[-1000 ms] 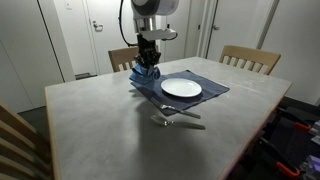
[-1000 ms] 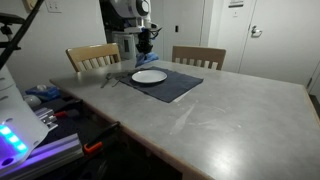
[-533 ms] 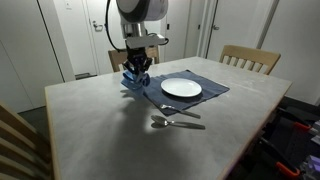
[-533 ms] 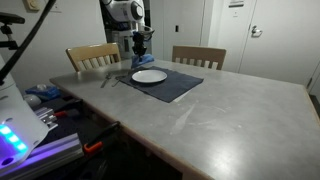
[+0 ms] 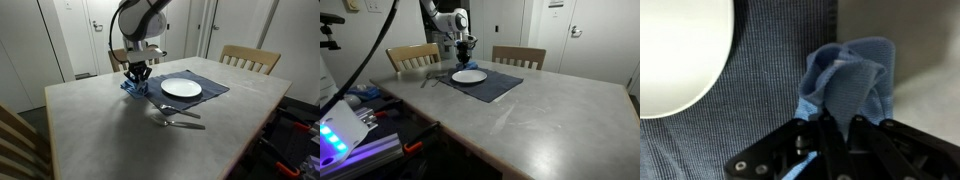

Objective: Use the towel to wipe the plate

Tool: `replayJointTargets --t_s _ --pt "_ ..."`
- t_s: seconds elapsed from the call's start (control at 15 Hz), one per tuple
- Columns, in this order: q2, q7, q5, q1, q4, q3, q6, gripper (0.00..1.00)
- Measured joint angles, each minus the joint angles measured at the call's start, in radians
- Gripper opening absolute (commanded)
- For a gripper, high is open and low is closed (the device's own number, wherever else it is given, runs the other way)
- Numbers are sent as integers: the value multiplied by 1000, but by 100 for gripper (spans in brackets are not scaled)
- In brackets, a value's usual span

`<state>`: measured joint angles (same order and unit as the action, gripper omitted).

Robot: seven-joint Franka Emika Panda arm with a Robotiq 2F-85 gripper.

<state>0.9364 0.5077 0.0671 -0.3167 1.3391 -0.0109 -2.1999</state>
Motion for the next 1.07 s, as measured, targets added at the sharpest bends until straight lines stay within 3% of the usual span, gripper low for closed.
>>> replayJointTargets --t_s 0.07,0.13,0.27,0.6,0.87,1.07 --pt "8 -10 0 0 -11 0 1 5" --pt "12 -24 0 0 -19 -1 4 36" --pt "13 -52 0 0 -25 -1 4 37" --pt "8 -133 6 0 -42 -1 19 73" --pt "-40 -182 19 2 -46 1 129 98" --pt "-90 -224 22 6 -44 1 193 100"
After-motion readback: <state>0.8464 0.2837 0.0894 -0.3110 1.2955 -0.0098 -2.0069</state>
